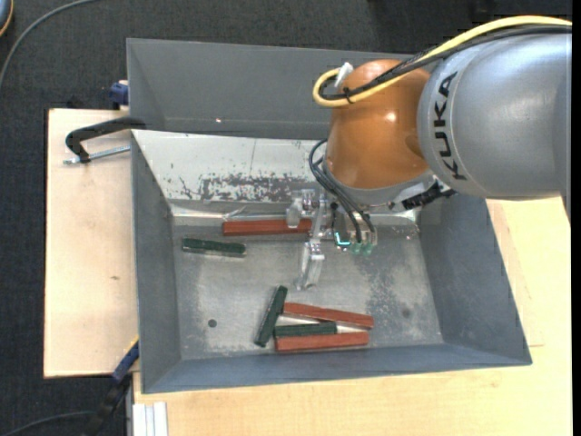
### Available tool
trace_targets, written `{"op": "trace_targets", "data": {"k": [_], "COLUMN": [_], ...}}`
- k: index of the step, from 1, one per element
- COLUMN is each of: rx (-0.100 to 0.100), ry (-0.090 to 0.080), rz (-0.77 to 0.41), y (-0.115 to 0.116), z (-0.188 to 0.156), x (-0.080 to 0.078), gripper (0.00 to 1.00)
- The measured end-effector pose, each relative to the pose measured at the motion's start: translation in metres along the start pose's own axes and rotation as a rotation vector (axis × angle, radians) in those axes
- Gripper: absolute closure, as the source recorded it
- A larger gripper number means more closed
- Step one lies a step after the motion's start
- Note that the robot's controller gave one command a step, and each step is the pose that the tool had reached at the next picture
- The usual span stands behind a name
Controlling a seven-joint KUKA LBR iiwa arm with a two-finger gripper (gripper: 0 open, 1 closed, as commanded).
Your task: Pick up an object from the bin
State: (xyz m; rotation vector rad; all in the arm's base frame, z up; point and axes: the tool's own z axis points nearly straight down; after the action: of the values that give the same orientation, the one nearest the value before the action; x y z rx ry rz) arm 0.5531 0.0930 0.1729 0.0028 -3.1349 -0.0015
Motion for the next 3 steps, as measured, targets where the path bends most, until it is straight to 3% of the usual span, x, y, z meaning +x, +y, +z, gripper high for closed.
{"op": "trace_targets", "data": {"k": [1, 2, 3], "rx": [0.000, -0.003, -0.003], "ry": [-0.001, -0.011, -0.011], "rz": [0.218, 0.211, 0.318], "y": [-0.020, -0.009, -0.022], "z": [0.106, 0.071, 0.063], "x": [0.049, 0.060, 0.060], "gripper": [0.00, 0.00, 0.00]}}
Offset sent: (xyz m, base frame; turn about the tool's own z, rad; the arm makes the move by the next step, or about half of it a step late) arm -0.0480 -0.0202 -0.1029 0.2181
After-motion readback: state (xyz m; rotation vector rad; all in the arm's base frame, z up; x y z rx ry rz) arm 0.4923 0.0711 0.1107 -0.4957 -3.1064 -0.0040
